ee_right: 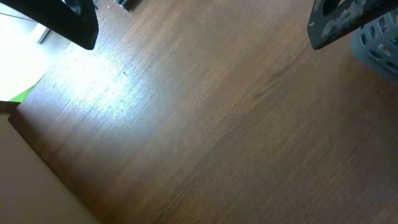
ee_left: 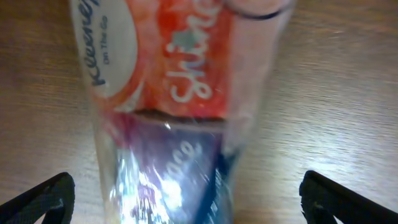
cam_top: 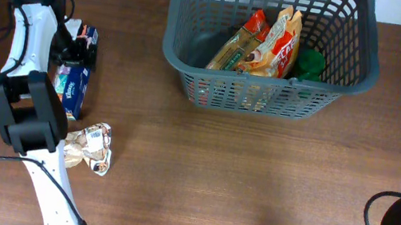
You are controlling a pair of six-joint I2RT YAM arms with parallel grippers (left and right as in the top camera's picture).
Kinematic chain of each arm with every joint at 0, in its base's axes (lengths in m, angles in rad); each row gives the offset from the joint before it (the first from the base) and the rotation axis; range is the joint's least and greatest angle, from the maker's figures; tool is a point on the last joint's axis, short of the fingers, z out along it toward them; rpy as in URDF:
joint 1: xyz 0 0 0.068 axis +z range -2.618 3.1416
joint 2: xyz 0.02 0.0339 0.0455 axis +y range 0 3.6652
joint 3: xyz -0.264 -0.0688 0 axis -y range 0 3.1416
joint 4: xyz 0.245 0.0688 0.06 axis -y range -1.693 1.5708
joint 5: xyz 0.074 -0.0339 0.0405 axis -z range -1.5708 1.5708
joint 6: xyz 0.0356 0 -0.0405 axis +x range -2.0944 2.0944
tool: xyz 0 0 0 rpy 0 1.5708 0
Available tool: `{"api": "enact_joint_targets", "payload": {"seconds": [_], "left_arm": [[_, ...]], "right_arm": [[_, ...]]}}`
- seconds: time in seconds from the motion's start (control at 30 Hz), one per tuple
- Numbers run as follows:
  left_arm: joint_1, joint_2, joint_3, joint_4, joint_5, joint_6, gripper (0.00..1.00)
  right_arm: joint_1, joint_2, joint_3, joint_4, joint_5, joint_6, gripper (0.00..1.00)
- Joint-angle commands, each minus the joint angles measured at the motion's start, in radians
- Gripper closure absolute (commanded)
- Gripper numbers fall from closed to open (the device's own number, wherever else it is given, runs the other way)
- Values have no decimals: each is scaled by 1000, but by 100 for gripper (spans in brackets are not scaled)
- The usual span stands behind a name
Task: Pack container
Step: 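Lower the left gripper onto the blue Kleenex box and grasp it, then lift the Kleenex box and lower it into the basket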
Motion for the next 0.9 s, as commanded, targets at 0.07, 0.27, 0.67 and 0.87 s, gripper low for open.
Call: {"api": "enact_joint_targets", "payload": {"seconds": [0.07,0.27,0.67,0.87], "left_arm": [[15,64,0,-1,0,24,1],[15,68,0,19,0,23,1],[15,110,0,13,40,-34,98],[14,101,98,-40,128,-33,98]], "right_arm": [[-4,0,-3,0,16,13,1],[-4,0,-3,0,16,13,1],[-4,0,-3,0,16,13,1],[-4,0,-3,0,16,13,1]]}}
